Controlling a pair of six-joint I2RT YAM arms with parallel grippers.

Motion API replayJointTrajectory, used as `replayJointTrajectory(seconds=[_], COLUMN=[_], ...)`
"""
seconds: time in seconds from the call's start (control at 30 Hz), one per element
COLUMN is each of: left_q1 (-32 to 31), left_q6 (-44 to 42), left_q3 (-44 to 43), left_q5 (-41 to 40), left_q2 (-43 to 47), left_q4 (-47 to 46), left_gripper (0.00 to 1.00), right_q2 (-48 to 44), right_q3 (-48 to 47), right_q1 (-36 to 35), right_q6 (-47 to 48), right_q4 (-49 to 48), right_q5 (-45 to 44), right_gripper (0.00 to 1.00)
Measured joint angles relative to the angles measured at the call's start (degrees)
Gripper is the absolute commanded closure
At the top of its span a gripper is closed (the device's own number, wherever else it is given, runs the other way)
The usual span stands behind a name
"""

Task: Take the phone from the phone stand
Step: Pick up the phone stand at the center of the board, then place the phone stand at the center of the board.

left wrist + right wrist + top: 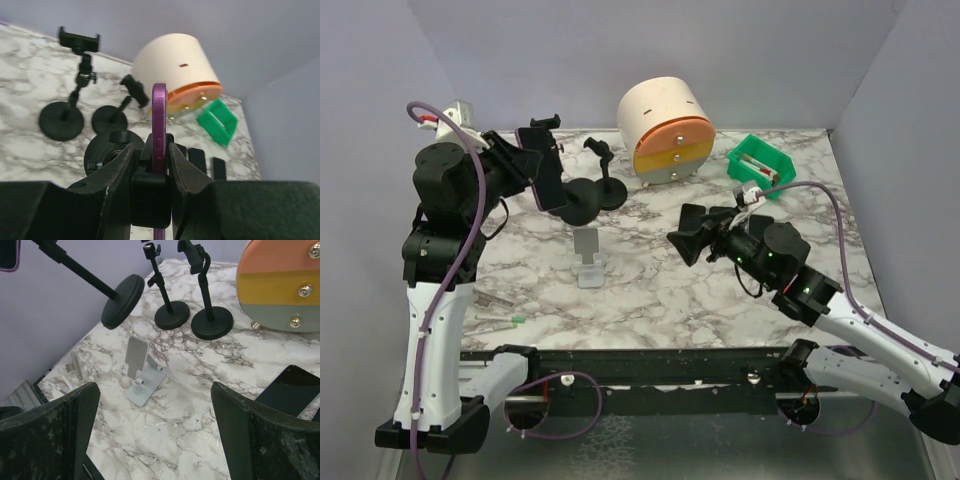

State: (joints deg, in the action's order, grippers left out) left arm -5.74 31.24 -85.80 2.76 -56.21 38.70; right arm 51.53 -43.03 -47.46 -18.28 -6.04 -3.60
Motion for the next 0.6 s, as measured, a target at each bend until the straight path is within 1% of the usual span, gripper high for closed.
replayJointTrajectory(seconds=[0.17,0.23,0.33,0.4,0.47,0.53,0.6], left_q1=[-0.4,-0.4,-0.4,-0.9,-1.9,-3.3,-6.1], left_q6=[2.4,3.3,6.4,8.6,10.1,10.8,10.9], left_q3=[0.0,0.4,3.7,7.8,12.1,15.3,17.8], left_q5=[12.5,15.4,21.4,24.2,25.4,25.8,25.6], left_q2=[-1.0,-1.1,-0.9,-0.6,-0.3,-0.3,-0.6], left_q4=[-5.5,-8.7,-16.7,-22.1,-25.5,-27.4,-28.4], left_gripper=[1.0,1.0,1.0,1.0,1.0,1.0,1.0], right_q2=[-4.4,-5.8,-7.9,-9.0,-10.0,-11.1,-12.3], right_q3=[0.0,0.0,0.0,0.0,0.0,0.0,0.0], right_q1=[0.0,0.0,0.0,0.0,0.0,0.0,0.0], right_q6=[0.5,0.7,1.0,1.2,1.4,1.4,1.4], right_q4=[2.7,3.3,5.1,6.2,7.3,8.5,9.5], right_q5=[-0.3,-0.6,-1.4,-1.9,-2.6,-3.2,-3.9], right_gripper=[0.02,0.02,0.02,0.02,0.02,0.02,0.02])
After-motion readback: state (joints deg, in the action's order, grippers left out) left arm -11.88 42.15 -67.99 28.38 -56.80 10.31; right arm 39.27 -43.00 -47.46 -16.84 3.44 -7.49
